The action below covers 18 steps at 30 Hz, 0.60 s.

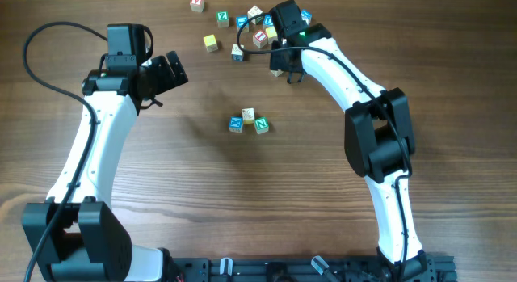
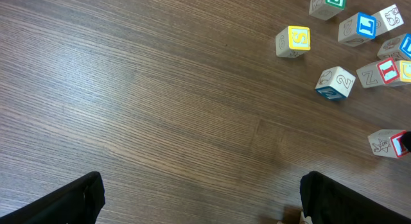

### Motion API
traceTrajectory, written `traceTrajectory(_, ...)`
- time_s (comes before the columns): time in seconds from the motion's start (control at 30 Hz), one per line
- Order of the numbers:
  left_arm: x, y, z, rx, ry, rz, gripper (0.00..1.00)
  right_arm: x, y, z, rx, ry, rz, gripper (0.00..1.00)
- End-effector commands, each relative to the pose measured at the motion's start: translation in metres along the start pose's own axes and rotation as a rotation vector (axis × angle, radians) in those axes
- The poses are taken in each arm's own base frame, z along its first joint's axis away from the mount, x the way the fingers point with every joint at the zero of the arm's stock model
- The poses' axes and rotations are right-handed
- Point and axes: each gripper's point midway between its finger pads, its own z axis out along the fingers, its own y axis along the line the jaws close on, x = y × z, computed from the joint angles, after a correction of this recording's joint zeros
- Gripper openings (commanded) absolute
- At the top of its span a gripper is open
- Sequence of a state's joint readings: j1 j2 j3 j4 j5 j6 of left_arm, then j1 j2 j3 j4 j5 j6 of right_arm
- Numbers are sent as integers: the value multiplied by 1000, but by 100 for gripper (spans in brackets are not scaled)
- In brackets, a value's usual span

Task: Form a circle
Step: 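Position the right gripper over the red I block in the cluster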

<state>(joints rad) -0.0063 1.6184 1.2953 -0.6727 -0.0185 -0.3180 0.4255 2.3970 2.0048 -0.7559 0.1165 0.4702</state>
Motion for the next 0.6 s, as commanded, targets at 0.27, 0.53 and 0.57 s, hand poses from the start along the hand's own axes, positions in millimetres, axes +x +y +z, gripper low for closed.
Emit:
traceTrajectory(0.27,-1,3,1,-10,-4,-12,100,1,26,-16,-141,5,-295,66)
traceTrajectory(0.53,-1,3,1,-10,-4,-12,100,5,36,-18,-207,9,-449,54)
traceTrajectory(0.57,-1,3,1,-10,-4,-12,100,6,36,-18,-208,8,-448,50)
